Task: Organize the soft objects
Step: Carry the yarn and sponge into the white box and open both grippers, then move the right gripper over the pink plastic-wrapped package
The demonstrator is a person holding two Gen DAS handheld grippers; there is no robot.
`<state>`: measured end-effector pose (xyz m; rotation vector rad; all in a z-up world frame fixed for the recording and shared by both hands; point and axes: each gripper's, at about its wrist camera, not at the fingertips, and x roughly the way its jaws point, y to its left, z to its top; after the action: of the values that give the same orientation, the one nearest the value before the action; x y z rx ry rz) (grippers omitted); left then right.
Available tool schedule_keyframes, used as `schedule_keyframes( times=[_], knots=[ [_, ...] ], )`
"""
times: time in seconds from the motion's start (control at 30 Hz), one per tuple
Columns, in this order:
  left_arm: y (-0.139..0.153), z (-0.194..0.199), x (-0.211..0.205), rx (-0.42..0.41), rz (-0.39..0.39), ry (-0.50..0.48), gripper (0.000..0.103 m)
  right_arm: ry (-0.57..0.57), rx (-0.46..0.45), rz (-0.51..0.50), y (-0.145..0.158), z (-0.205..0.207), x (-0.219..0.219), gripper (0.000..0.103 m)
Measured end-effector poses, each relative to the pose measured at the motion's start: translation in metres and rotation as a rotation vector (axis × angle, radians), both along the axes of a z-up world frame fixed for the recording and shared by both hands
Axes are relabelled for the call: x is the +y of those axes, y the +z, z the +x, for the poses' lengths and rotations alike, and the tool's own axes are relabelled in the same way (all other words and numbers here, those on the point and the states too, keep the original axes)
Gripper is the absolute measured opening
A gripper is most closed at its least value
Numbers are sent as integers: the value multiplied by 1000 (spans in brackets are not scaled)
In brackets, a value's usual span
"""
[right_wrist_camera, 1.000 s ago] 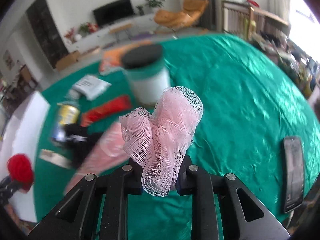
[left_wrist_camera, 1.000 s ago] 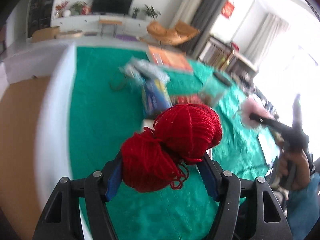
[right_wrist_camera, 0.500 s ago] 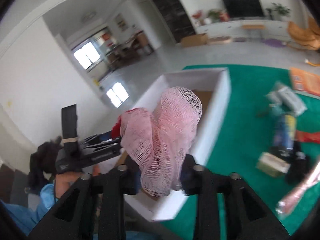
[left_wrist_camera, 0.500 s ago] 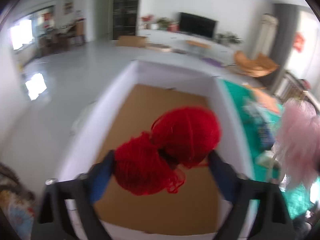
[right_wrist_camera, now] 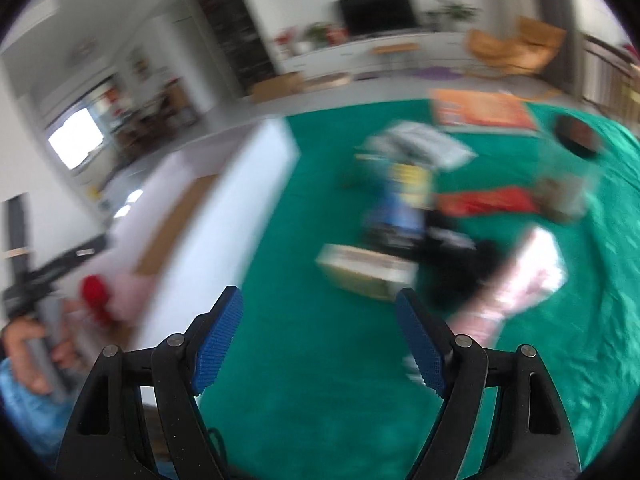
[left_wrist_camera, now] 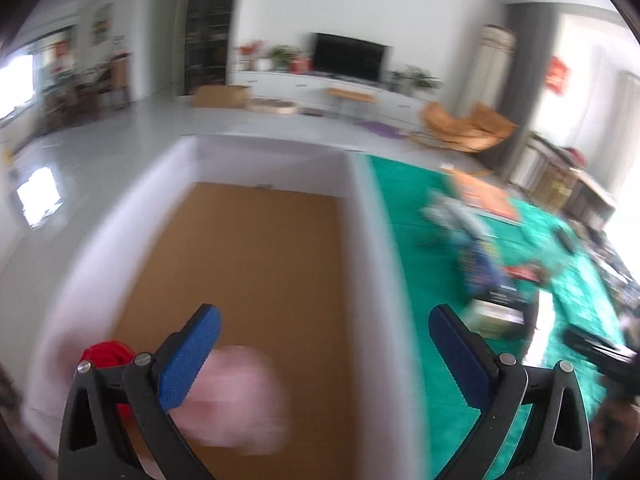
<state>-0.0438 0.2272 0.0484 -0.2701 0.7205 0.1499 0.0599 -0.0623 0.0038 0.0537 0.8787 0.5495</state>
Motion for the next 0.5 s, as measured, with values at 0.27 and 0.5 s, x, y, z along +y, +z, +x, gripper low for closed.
schedule_keyframes(
  times=[0.27,0.5],
  knots=[
    [-17,33,-126,55,-53,-312,103,-195,90,-35,-39,20,-63,82],
    [-61,53,-176,135,16,-357,103,-253,140,-125,-81,41,-77,79]
  ],
)
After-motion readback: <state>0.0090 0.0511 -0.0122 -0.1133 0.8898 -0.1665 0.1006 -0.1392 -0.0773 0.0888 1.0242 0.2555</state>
